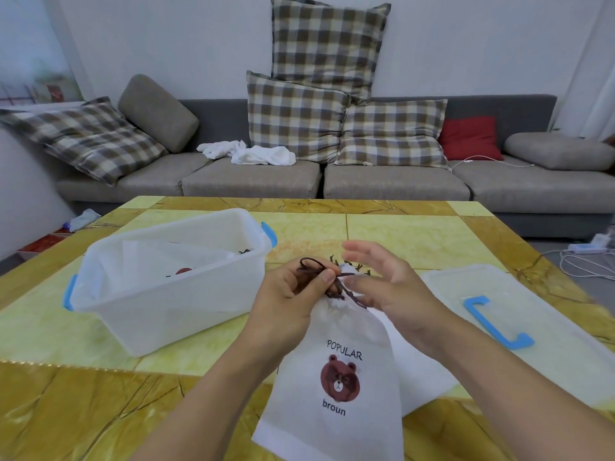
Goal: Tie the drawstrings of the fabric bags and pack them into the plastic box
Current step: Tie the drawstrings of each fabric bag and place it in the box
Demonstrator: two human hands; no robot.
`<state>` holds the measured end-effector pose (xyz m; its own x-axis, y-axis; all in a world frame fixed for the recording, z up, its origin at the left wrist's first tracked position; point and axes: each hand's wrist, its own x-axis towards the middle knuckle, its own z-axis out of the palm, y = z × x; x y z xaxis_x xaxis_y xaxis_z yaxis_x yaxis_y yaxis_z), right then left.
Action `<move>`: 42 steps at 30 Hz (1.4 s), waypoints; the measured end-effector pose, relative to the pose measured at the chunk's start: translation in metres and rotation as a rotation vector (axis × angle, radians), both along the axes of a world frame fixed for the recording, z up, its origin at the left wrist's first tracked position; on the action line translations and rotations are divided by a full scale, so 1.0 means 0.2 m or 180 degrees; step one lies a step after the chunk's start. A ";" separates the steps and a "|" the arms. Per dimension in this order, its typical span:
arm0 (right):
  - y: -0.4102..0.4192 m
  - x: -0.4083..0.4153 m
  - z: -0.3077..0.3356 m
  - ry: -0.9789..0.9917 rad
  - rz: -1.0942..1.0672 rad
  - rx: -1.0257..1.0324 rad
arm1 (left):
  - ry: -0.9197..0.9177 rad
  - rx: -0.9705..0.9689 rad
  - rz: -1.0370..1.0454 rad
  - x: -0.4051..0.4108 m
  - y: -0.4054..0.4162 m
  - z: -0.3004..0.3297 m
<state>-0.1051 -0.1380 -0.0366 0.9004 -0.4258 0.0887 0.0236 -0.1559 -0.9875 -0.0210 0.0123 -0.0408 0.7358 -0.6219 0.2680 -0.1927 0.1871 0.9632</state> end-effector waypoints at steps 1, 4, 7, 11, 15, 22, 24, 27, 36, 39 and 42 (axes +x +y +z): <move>0.00 -0.01 0.00 0.0084 0.0256 0.0057 | -0.0025 0.0009 -0.0109 0.00 0.00 0.00; -0.01 -0.01 -0.01 -0.0036 0.0734 0.0529 | -0.0033 0.0058 -0.0326 0.00 0.01 0.00; -0.03 -0.01 -0.02 -0.0232 0.0818 0.0595 | -0.0006 0.0081 -0.0345 0.02 0.02 0.00; -0.05 -0.01 -0.02 -0.0363 0.0749 0.0646 | 0.0033 0.0106 -0.0320 0.02 0.02 -0.01; -0.04 0.00 -0.01 -0.0458 0.0315 0.0639 | 0.0055 0.0112 -0.0327 0.02 0.02 -0.01; -0.02 -0.01 0.02 -0.0263 0.0118 0.0829 | 0.0221 0.0140 -0.0233 0.02 0.01 -0.02; -0.02 -0.01 0.03 -0.0194 0.0041 0.0976 | 0.0204 0.0132 -0.0119 0.02 0.00 -0.02; -0.02 -0.02 0.04 -0.0061 0.0063 0.1214 | 0.0238 0.0184 0.0081 0.02 -0.01 -0.03; -0.03 -0.04 0.04 0.0759 0.0253 0.0695 | 0.0467 0.0086 0.0571 0.02 -0.04 -0.05; -0.03 -0.05 0.04 0.0827 0.0296 0.0491 | 0.0472 0.0143 0.0655 0.02 -0.04 -0.06; -0.03 -0.05 0.05 0.0635 0.0209 0.0406 | 0.0347 0.0184 0.0745 0.01 -0.04 -0.05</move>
